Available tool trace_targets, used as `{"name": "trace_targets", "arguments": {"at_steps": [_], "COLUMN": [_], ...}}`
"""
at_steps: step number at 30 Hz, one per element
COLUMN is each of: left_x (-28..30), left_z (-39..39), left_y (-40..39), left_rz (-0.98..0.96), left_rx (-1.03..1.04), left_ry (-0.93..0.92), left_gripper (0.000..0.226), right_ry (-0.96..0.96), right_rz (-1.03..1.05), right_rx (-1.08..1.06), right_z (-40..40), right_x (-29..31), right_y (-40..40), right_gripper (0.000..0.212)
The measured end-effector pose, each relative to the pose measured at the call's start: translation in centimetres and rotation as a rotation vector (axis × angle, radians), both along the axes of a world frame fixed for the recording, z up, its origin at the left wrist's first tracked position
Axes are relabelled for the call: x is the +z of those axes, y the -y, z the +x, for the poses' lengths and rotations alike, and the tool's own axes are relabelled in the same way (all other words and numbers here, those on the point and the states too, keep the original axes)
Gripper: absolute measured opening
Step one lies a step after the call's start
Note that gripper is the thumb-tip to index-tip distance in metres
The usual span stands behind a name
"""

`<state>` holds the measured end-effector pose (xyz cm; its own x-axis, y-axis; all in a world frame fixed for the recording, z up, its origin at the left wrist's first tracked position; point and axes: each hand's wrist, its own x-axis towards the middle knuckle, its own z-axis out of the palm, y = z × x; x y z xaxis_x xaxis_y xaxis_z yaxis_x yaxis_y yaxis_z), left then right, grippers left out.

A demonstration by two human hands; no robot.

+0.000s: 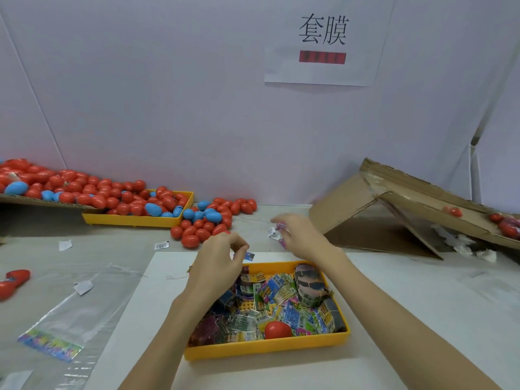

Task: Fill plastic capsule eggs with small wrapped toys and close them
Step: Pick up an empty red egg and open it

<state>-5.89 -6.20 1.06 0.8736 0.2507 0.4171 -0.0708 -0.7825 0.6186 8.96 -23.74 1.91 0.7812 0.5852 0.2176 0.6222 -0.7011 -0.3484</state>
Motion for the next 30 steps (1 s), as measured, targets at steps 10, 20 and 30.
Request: {"name": "trace_targets", "arguments": {"at_steps": [10, 20, 30], "left_x": [-0.5, 0.2, 1.7], "left_z": [0.2, -0.1, -0.9], "left_y": [-0.7, -1.0, 2.0], "left_rz": [-0.053, -0.106, 0.014], "left_rx": [0.192, 0.16, -0.399], "left_ry": [-0.06, -0.02, 0.197], "left_gripper": [0.01, 0.011, 0.045], "right_ry": [-0.055, -0.11, -0.729], "right_rz": [-0.044, 0.289, 0.933], "right_rx": [0.341, 0.133, 0.115], "right_z": [-0.3, -2.6, -9.8], "right_x": [-0.7, 0.3, 1.3], "right_y": [-10.9, -7.3, 2.4], "right_gripper": [0.041, 0.022, 0.025]}}
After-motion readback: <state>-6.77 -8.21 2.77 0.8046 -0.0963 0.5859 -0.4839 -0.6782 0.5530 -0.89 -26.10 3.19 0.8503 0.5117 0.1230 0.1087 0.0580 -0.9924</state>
